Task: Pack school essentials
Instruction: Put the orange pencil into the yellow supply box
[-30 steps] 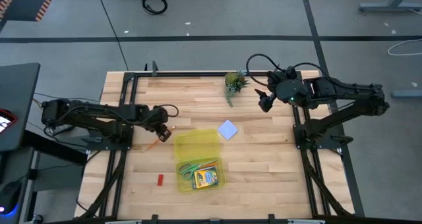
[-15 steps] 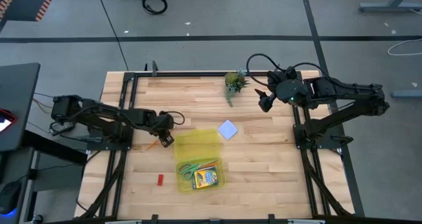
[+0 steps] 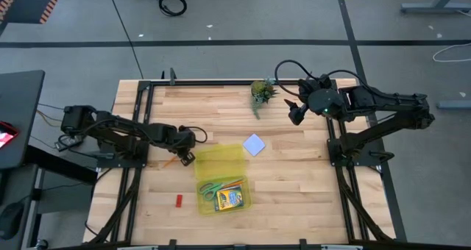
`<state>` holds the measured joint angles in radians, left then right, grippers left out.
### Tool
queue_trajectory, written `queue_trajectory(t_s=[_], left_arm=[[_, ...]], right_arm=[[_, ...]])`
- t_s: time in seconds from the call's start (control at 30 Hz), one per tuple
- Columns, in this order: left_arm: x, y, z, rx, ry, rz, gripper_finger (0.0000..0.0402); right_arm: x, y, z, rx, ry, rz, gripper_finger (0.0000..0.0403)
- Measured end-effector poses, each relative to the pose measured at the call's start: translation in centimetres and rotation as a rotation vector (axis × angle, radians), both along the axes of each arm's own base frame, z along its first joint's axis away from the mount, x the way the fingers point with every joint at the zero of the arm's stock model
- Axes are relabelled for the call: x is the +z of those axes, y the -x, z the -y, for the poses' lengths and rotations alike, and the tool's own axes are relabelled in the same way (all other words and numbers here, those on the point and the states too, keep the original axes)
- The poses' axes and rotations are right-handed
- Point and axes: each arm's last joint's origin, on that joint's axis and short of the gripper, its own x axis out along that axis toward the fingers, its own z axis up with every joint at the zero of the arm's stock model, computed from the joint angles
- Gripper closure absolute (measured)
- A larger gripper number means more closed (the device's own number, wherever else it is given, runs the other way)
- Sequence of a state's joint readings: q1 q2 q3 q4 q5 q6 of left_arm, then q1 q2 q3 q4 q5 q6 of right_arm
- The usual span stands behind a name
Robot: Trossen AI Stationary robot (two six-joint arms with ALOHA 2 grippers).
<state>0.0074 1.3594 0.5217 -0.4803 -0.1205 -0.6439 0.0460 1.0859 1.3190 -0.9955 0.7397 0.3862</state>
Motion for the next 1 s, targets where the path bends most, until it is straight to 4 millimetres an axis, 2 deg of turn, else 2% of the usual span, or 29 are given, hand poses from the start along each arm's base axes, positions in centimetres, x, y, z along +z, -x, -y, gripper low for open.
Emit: queue_trajectory(t_s=[0.2, 0.6, 1.0], left_arm=[[0.0, 0.0, 0.0, -0.002, 0.009, 0.001, 0.0391], [0.2, 0.0, -0.3, 0.017, 0.03, 0.026, 0.0396], [2.2, -1.2, -1.3, 0.032, 0.022, 0.05, 0.0399]], right_arm=[[0.0, 0.0, 0.0, 0.003, 0.003, -0.003, 0.0044], [0.0, 0.0, 0.0, 0.012, 0.013, -0.015, 0.0044], [0.0, 0.0, 0.0, 0.012, 0.013, -0.015, 0.0044]])
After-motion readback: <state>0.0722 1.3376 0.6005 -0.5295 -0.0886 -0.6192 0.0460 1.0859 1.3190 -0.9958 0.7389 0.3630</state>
